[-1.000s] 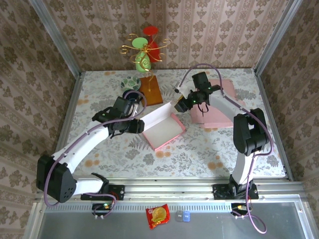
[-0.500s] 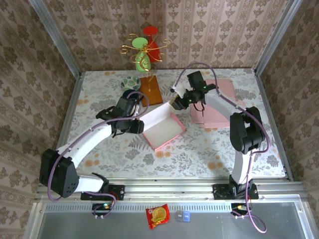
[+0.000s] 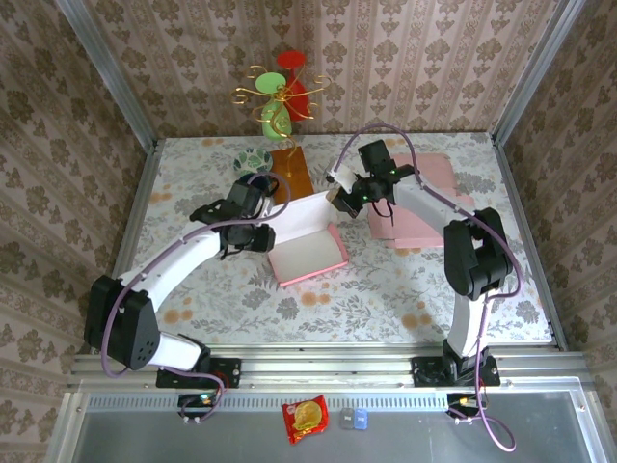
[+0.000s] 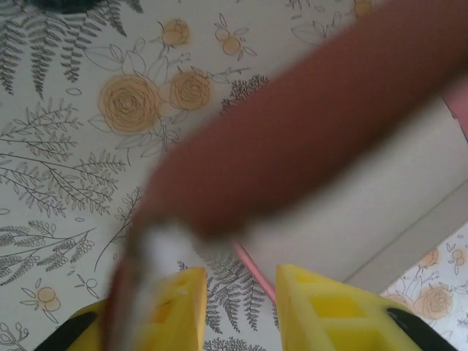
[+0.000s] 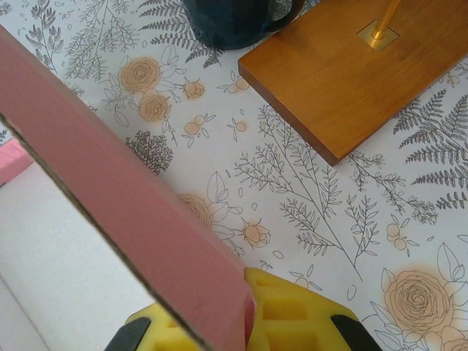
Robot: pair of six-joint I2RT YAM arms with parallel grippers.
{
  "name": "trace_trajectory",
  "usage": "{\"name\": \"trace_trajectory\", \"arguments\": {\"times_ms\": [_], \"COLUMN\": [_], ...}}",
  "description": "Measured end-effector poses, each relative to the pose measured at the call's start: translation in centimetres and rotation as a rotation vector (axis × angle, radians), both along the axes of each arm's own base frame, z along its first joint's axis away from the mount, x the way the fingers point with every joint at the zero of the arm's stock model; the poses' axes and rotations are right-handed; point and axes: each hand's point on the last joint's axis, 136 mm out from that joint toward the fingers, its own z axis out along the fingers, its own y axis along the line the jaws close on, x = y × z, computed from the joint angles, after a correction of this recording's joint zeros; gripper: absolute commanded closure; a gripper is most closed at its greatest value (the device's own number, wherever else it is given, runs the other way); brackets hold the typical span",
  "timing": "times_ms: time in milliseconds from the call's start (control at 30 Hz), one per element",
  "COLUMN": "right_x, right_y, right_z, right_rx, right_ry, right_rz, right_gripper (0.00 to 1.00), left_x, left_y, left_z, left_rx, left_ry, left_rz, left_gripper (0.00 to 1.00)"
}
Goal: Fold the paper box
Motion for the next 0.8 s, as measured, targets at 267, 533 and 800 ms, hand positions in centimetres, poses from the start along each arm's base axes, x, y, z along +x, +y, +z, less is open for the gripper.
{"name": "trace_trajectory", "arguments": {"times_ms": [267, 533, 800], "right_x": [-1.6, -2.2, -2.2], "right_y": [-0.6, -0.9, -1.0], "right_z": [0.5, 0.7, 0.6], "right_rx": [-0.032, -0.038, -0.040], "right_ry": [-0.021, -0.023, -0.016], "right_rz": [-0.013, -0.022, -0.030], "right_gripper": [1.00, 1.00, 1.00], "left_x": [0.9, 0.6, 1.6], "left_y": [1.2, 2.1, 1.4], "left_z": [1.8, 2.6, 2.1], "left_rx": [-0.021, -0.051, -0.055], "left_ry": [-0.027, -0.013, 0.010], "left_rz": [0.030, -0.008, -0.073], "left_gripper": [0.52, 0.54, 0.65]}}
